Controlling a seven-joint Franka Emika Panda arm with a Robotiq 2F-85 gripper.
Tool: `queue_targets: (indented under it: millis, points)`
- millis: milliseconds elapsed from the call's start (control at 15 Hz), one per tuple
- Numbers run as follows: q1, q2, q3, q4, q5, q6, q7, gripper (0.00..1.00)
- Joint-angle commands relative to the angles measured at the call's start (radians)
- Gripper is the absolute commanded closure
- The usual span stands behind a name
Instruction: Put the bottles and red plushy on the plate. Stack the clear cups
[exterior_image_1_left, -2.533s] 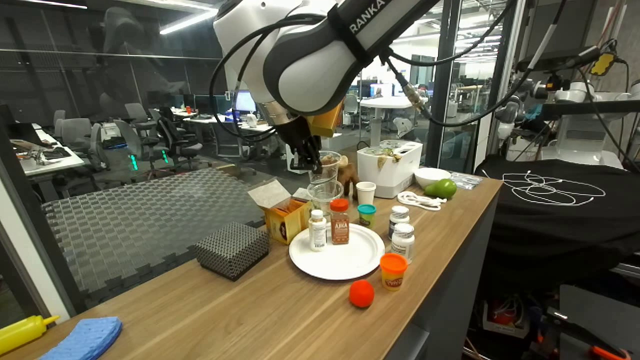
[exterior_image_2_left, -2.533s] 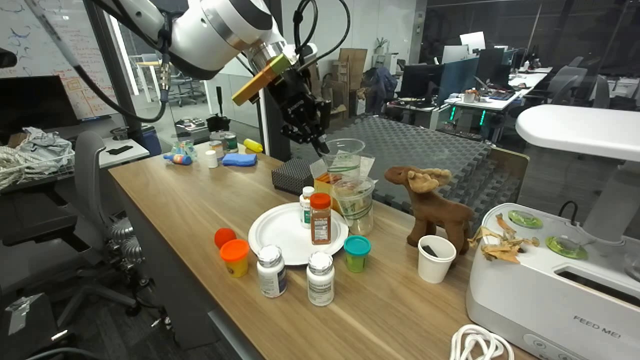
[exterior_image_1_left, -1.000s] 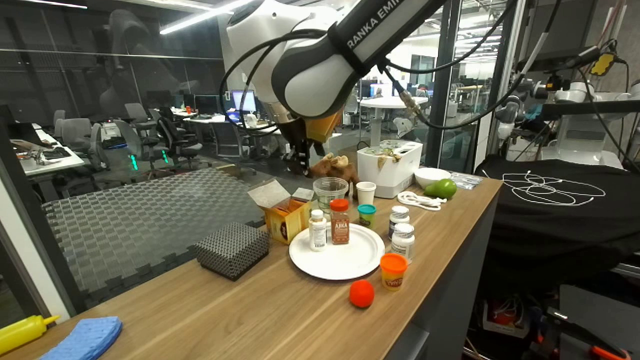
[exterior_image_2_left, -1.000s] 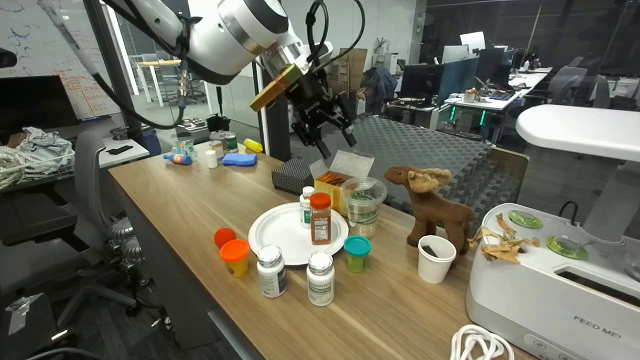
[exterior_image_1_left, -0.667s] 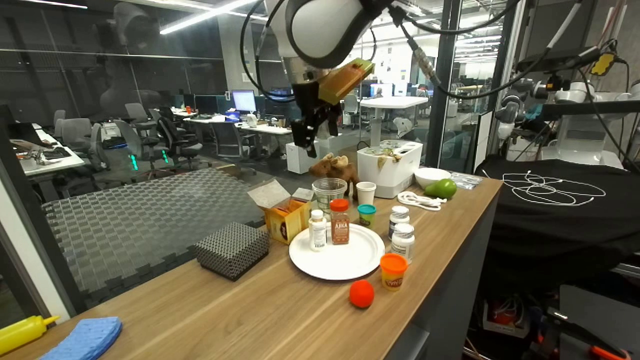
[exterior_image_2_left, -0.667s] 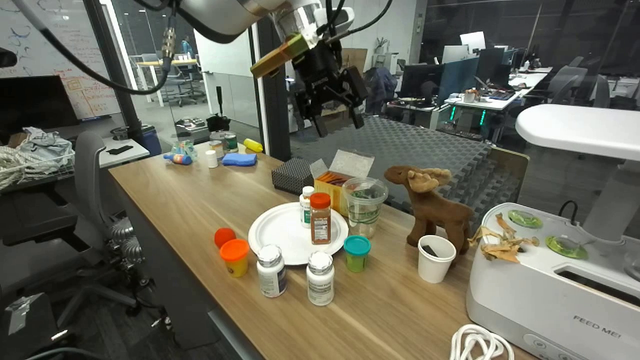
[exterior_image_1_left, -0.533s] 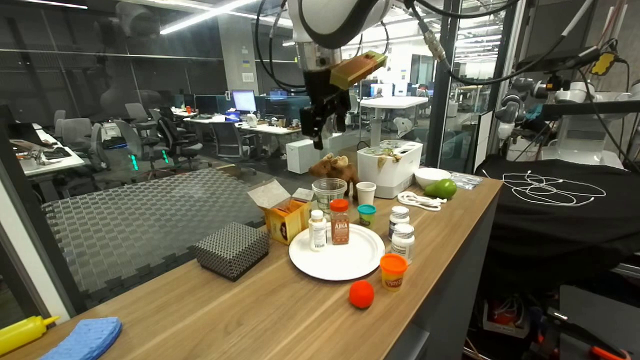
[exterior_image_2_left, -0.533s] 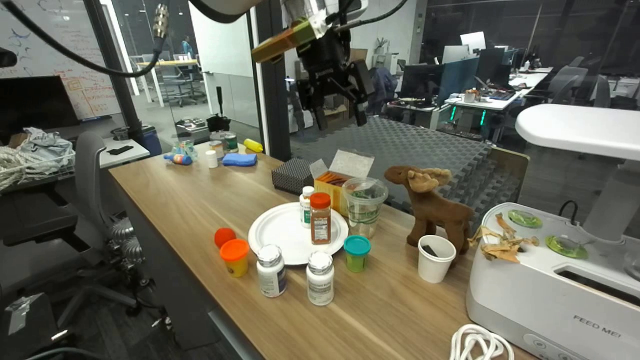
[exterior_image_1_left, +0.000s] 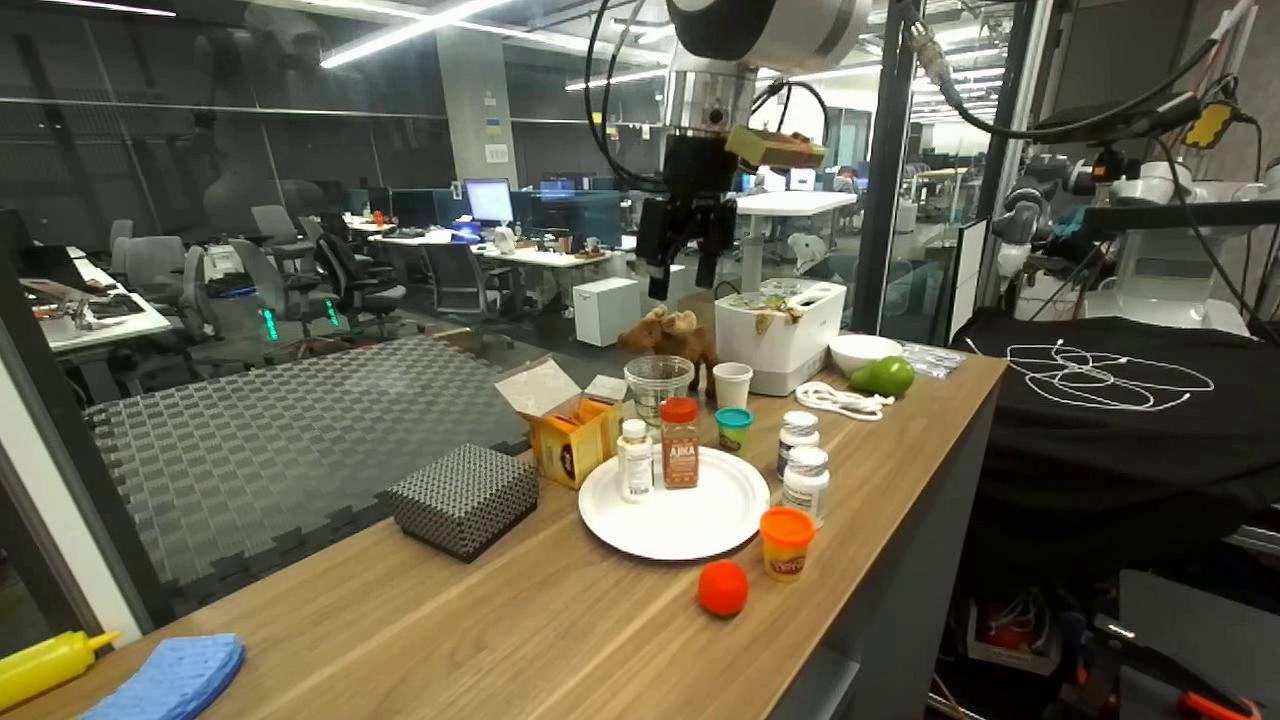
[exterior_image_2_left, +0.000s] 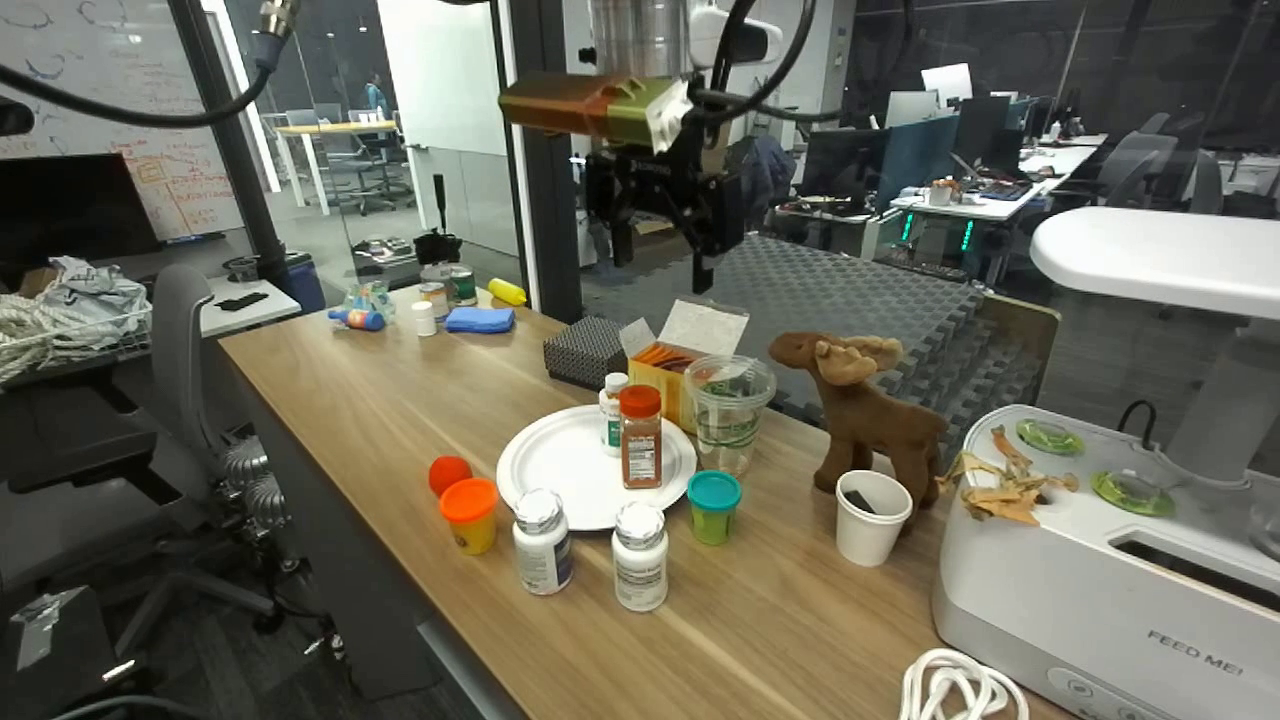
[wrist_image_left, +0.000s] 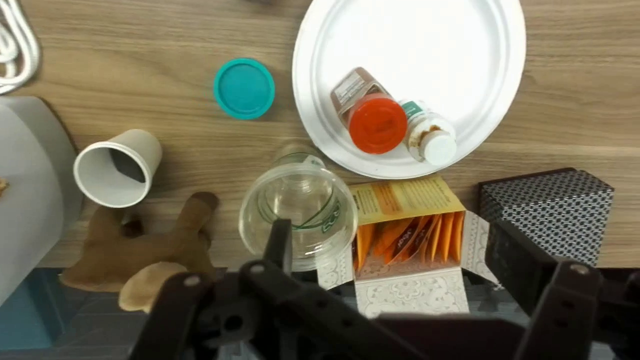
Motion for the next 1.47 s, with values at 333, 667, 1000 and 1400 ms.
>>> queue_targets:
  millis: [333,667,1000,1400]
  points:
    - [-0.024,-0.046,0.004,-0.065,0.176,-0.109,-0.184,0.00]
    - [-0.008,-0.074,0.002,-0.085,0.146,-0.008,-0.152,0.00]
    - [-0.028,0.008,-0.025,-0.082,0.095,0.033,-0.138,0.00]
    - [-0.036,0.066,-0.064,-0.111,-0.037,0.060,-0.071,0.00]
